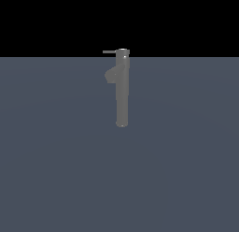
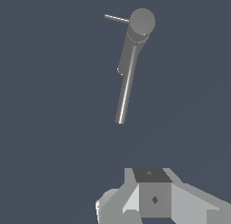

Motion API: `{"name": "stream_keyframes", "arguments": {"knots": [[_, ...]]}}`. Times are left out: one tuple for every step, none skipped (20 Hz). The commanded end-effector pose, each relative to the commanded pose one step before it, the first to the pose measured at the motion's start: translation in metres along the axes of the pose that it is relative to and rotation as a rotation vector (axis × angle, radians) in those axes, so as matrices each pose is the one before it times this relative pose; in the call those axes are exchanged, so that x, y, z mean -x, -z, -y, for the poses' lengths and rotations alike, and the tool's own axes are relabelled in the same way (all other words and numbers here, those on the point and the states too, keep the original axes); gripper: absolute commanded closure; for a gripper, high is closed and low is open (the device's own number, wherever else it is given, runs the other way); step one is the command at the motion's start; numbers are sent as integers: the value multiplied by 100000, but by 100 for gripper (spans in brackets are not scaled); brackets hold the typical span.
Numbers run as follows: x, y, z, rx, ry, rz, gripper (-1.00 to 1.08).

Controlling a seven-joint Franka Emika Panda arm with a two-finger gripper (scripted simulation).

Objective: Turn on the faucet by rotating a designated handle.

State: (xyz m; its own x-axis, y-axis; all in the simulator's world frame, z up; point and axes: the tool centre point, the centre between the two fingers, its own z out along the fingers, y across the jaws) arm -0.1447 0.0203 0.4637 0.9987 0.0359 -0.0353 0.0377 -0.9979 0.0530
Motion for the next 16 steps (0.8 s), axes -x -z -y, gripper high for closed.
{"name": "stream_keyframes", "arguments": {"knots": [[-2212, -442, 75, -311, -1413, -287, 108], [-875, -216, 43, -129, -559, -108, 108], [-874, -238, 46, -134, -564, -108, 108], [-873, -261, 52, -138, -566, -107, 108], [-870, -283, 55, -143, -571, -106, 108], [-868, -306, 60, -147, -572, -105, 108], [-864, -328, 64, -151, -576, -104, 108], [-860, -351, 68, -155, -579, -103, 108], [-856, -373, 72, -159, -582, -102, 108], [-851, -395, 76, -163, -585, -100, 108], [-845, -417, 78, -167, -590, -99, 108], [-838, -440, 83, -170, -592, -98, 108], [-831, -462, 86, -174, -597, -97, 108], [-824, -483, 89, -177, -600, -95, 108], [-816, -505, 92, -180, -603, -94, 108], [-807, -527, 93, -185, -610, -93, 108]]}}
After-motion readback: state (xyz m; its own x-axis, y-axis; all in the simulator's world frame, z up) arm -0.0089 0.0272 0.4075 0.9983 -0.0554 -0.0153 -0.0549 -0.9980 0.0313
